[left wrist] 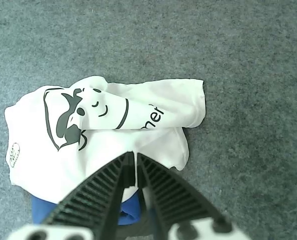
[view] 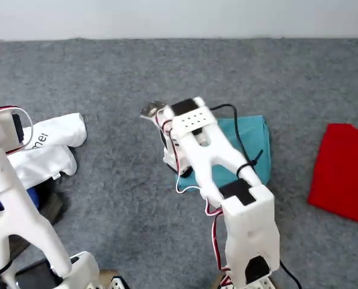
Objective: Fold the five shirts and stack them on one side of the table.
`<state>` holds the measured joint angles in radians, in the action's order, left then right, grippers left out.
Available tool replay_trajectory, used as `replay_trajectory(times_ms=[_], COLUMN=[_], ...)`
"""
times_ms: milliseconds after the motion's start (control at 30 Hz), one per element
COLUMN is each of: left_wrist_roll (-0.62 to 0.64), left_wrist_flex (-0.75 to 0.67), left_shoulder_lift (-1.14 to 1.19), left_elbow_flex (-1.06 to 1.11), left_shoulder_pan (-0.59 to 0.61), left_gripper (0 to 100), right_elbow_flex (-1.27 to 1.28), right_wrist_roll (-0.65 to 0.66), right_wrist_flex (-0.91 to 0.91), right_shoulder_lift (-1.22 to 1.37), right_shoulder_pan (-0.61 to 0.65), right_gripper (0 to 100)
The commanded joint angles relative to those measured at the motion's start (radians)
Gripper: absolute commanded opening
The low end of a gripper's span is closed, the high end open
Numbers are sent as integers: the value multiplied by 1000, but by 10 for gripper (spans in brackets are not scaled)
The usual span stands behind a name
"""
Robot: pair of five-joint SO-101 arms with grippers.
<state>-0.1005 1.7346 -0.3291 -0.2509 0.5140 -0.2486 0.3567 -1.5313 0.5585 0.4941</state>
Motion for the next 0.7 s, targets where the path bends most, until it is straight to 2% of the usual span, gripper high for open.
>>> replay_trajectory(times_ms=[0, 200, 400, 500, 600, 667], left_wrist_roll=[-8, -8, -8, -8, -8, -8], left_wrist_flex=[-14, -17, -18, -18, -18, -18], left_shoulder_lift=[-31, -26, -31, -26, -23, -23], left_elbow_flex=[2, 2, 2, 2, 2, 2], left_shoulder_pan=[5, 5, 5, 5, 2, 2], left_gripper=[16, 16, 16, 16, 16, 16], right_elbow_flex=[-6, -110, -190, -201, -196, -196], right_wrist_roll=[-12, -12, -11, -28, -149, -206], right_wrist_flex=[21, -81, -202, -219, -179, -148], right_shoulder_lift=[25, -68, -213, -226, -225, -223], right_shoulder_pan=[4, -16, -193, -295, -371, -395], right_gripper=[9, 9, 34, 179, 359, 416])
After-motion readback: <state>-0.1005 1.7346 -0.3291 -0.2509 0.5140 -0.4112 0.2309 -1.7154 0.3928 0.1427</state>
